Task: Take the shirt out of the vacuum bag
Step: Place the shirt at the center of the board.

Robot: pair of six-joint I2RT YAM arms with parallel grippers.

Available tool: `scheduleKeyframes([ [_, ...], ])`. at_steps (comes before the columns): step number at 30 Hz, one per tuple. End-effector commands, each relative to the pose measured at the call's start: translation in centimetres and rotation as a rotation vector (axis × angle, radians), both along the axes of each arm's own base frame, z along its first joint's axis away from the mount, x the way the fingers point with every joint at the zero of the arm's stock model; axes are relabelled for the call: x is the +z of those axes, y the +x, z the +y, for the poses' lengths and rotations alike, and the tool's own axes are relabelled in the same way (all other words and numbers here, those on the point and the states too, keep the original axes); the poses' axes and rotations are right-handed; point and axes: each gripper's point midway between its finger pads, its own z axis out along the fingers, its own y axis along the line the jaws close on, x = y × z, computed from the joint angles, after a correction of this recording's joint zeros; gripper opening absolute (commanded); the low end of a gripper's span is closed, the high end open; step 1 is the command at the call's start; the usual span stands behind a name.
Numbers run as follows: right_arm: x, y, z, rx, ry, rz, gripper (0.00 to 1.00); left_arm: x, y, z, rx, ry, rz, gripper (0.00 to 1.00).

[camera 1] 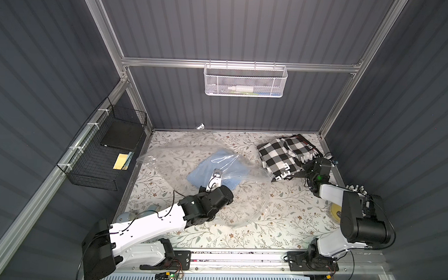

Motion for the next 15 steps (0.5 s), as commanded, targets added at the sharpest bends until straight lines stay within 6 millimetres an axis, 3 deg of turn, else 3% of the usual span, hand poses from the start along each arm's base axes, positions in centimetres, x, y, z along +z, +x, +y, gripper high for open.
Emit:
scheduleKeyframes([
  [1,1.8,-1.5,-1.0,-0.073,-0.009,-0.015,0.43,0.1,-0.1,-0.1,-0.007,-0.006,0.001,0.00],
  [9,8.0,-4.2,0.7,-0.060,-0.037,-0.152,0.48,-0.2,0.0,-0.6,-0.019,-0.004,0.010,0.00],
  [10,9.7,-4.5,1.3,-0.046,-0.046,-0.189,0.48,-0.3,0.0,-0.6,-0.019,-0.004,0.012,0.00],
  [15,13.3,-4.6,7.7,0.131,-0.076,-0.255,0.47,0.3,0.2,-1.2,-0.019,-0.033,0.006,0.00],
])
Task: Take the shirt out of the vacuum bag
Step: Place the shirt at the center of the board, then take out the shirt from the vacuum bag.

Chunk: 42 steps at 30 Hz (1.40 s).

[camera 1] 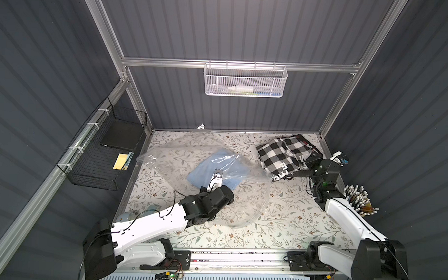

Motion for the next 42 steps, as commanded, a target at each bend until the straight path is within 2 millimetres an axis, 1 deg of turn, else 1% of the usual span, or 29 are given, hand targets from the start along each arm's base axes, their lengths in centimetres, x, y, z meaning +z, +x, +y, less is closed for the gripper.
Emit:
scheduleKeyframes([
  [1,1.5,-0.5,3.9,0.096,-0.065,0.001,0.47,0.9,0.2,-0.9,-0.013,-0.044,-0.007,0.00],
  [3,2.2,-1.3,6.5,0.173,-0.064,-0.013,0.47,1.1,0.2,-1.5,-0.023,-0.085,-0.005,0.00],
  [5,2.2,-2.6,9.2,0.273,-0.026,-0.025,0.46,1.1,0.3,-2.3,-0.031,-0.110,0.004,0.00],
  [6,2.3,-3.2,10.2,0.308,-0.020,-0.033,0.47,1.1,0.4,-2.4,-0.029,-0.116,0.007,0.00],
  [9,2.0,-5.9,14.2,0.424,-0.041,-0.022,0.46,1.4,0.7,-3.1,-0.030,-0.123,0.007,0.00],
  [12,0.8,-8.6,17.4,0.539,-0.042,-0.001,0.46,2.5,1.0,-3.5,-0.035,-0.139,-0.015,0.00],
  [14,-0.4,-10.5,19.7,0.623,-0.023,0.022,0.47,3.2,1.1,-3.9,-0.048,-0.156,-0.030,0.00],
  [16,-1.4,-12.0,21.5,0.678,-0.021,0.046,0.47,3.6,1.2,-4.0,-0.052,-0.161,-0.037,0.00],
  [19,-3.2,-13.5,24.1,0.756,-0.032,0.074,0.47,3.9,1.3,-4.2,-0.051,-0.174,-0.036,0.00],
  [20,-3.8,-13.7,25.1,0.785,-0.037,0.082,0.49,3.9,1.3,-4.3,-0.050,-0.178,-0.033,0.00],
  [21,-4.1,-13.9,26.1,0.820,-0.037,0.083,0.50,4.0,1.2,-4.2,-0.048,-0.180,-0.031,0.00],
  [25,-6.8,-13.7,29.9,0.922,-0.057,0.170,0.52,4.0,1.2,-4.1,-0.042,-0.178,-0.028,0.00],
  [26,-8.1,-13.5,30.7,0.931,-0.064,0.208,0.53,3.9,1.2,-4.0,-0.039,-0.176,-0.026,0.00],
  [28,-9.1,-13.5,31.9,0.956,-0.059,0.224,0.53,3.7,1.1,-3.8,-0.034,-0.169,-0.021,0.00],
  [30,-10.1,-13.2,32.5,0.957,-0.048,0.239,0.54,3.5,1.0,-3.5,-0.025,-0.164,-0.018,0.00],
  [33,-11.5,-13.2,33.9,0.995,-0.037,0.269,0.54,3.3,0.9,-3.4,-0.020,-0.170,-0.014,0.00],
  [35,-12.8,-12.9,34.3,0.986,-0.038,0.294,0.55,3.0,0.9,-3.4,-0.021,-0.164,-0.009,0.00],
  [42,-14.2,-11.6,35.0,0.959,-0.060,0.300,0.61,2.6,0.9,-3.4,-0.018,-0.153,-0.003,0.00],
])
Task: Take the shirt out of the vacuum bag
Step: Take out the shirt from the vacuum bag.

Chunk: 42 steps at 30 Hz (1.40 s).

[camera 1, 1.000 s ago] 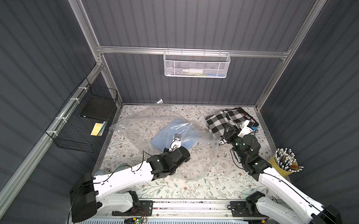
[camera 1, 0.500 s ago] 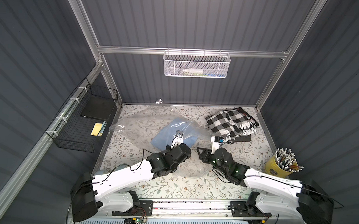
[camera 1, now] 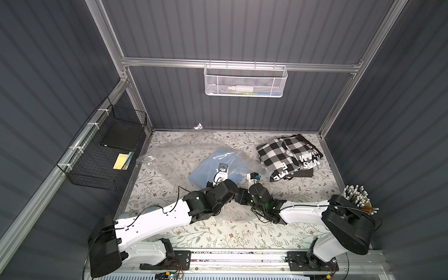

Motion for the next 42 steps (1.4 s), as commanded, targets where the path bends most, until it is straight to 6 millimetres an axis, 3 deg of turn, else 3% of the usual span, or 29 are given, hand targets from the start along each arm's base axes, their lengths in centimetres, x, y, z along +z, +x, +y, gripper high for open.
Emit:
scheduleKeyframes([
  [1,0.9,1.0,1.1,-0.010,0.037,-0.020,0.61,0.1,0.0,0.2,0.013,0.000,0.002,0.00],
  [10,-2.7,2.9,1.7,-0.050,0.079,0.097,0.62,-0.1,-0.3,0.7,0.019,-0.005,0.005,0.00],
  [20,-4.4,5.5,2.7,-0.089,0.092,0.109,0.62,-0.6,-0.5,1.0,0.023,-0.006,0.011,0.00],
  [29,-7.5,7.6,1.5,-0.142,0.128,0.177,0.61,-1.0,-0.7,1.2,0.021,-0.007,0.016,0.00],
  [36,-7.6,9.3,2.5,-0.144,0.144,0.159,0.59,-1.2,-0.7,1.0,0.017,-0.012,0.021,0.00],
  [42,-7.4,11.1,3.4,-0.141,0.193,0.156,0.49,-1.7,-0.8,1.0,0.017,-0.016,0.033,0.00],
])
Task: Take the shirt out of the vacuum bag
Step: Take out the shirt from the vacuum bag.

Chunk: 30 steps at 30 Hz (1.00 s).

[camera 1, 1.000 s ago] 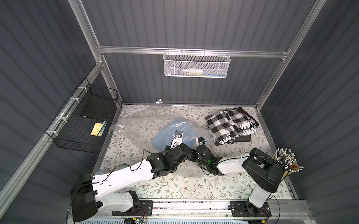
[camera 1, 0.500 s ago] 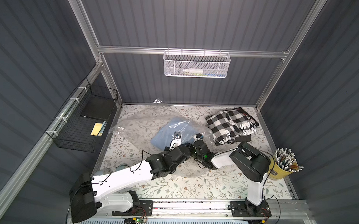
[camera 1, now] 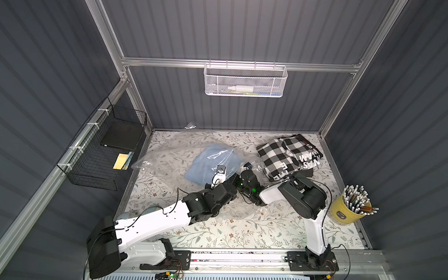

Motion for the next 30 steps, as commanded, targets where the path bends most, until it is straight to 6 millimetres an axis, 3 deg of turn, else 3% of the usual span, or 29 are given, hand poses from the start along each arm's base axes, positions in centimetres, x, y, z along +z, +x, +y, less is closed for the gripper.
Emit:
scheduleKeyframes([
  [1,-2.6,0.8,-1.4,-0.037,-0.036,0.062,0.44,-0.5,-0.4,0.5,0.011,-0.011,0.016,0.00],
  [10,-0.3,3.2,-0.9,-0.041,-0.016,-0.003,0.01,-1.1,-0.6,0.5,0.009,-0.015,0.026,0.00],
  [15,1.1,3.5,-0.8,-0.039,0.006,-0.029,0.00,-1.4,-0.6,0.4,0.008,-0.019,0.033,0.00],
  [20,4.0,2.9,-1.3,-0.029,0.035,-0.083,0.00,-1.6,-0.6,0.3,0.006,-0.019,0.035,0.00],
  [30,7.7,-0.4,-1.9,0.024,0.093,-0.123,0.00,-2.1,-0.5,0.1,0.004,-0.009,0.037,0.00],
])
